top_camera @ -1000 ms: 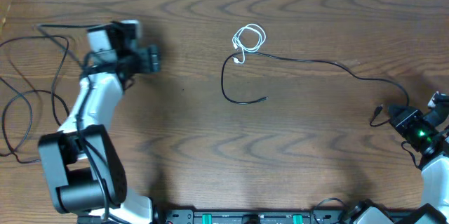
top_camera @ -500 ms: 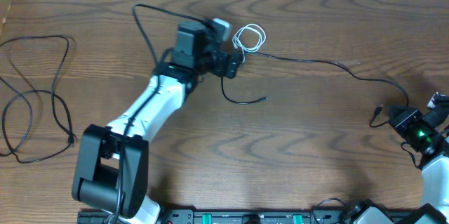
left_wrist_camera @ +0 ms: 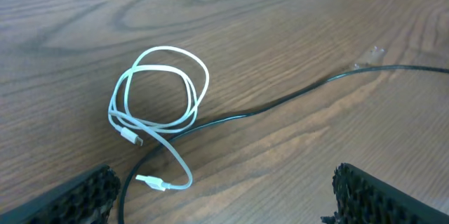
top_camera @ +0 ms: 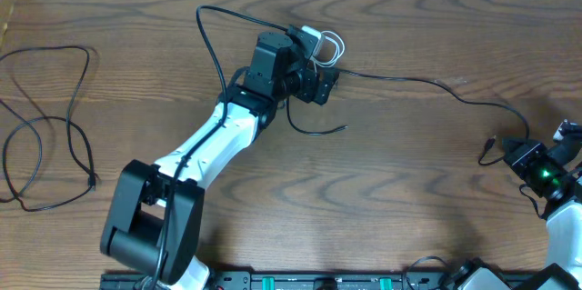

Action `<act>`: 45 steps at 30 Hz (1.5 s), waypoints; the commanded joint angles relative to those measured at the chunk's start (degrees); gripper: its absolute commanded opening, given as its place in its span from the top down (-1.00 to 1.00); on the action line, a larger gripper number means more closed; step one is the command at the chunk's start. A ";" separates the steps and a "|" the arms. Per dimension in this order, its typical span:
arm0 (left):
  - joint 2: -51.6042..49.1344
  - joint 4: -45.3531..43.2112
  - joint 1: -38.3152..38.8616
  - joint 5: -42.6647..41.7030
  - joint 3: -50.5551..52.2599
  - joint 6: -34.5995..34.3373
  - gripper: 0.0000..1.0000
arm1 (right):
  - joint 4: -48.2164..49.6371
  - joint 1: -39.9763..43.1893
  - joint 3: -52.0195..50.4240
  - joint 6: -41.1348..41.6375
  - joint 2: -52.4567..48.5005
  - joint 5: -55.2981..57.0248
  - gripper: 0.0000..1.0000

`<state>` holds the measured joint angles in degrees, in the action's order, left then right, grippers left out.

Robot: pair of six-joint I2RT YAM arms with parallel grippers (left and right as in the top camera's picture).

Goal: Untangle cables
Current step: 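Grasp the white cable loop with the left gripper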

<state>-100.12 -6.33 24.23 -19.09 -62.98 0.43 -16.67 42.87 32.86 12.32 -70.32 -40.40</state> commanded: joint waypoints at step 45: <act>-14.97 -15.52 0.50 3.69 0.33 -10.86 0.84 | -0.96 -0.59 0.22 -2.99 0.68 1.44 0.98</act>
<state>-114.56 -20.95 24.56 -15.99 -62.98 -8.19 -17.17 42.87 32.86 10.17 -70.32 -38.96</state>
